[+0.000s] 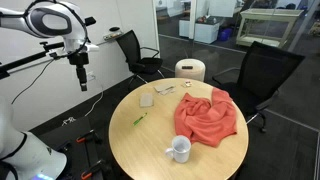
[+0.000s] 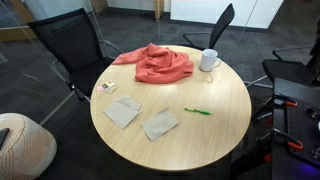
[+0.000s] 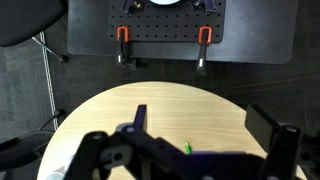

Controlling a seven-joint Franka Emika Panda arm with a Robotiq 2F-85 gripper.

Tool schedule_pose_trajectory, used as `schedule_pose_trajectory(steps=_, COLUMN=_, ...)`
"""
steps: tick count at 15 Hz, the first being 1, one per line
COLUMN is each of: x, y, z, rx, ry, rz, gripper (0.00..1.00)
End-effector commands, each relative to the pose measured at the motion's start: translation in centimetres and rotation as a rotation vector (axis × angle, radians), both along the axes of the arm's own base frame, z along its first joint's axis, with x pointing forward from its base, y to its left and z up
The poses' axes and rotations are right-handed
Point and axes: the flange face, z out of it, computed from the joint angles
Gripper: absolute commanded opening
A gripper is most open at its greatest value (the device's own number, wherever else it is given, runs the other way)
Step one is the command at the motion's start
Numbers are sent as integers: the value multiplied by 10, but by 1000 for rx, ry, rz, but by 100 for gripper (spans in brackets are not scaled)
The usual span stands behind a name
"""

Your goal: Move the green pen slightly away

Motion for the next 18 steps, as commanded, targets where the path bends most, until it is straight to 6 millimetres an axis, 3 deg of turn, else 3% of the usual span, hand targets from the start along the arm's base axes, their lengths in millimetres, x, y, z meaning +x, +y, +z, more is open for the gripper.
schedule_pose_trajectory(steps=1, x=0, y=0, z=0, rx=0, ry=1, rz=0, gripper=100)
schedule_pose_trajectory(steps=6, x=0, y=0, z=0, rx=0, ry=1, rz=0, gripper=100)
schedule_pose_trajectory(steps=9, x=9, y=-6, z=-14, rx=16, ry=-5, rz=-1, gripper=100)
schedule_pose_trajectory(steps=11, x=17, y=-14, z=-31, rx=55, ry=-19, rz=4, gripper=100)
schedule_pose_trajectory(steps=18, x=36, y=-46, z=-117, rx=156, ry=-72, rz=121, gripper=100)
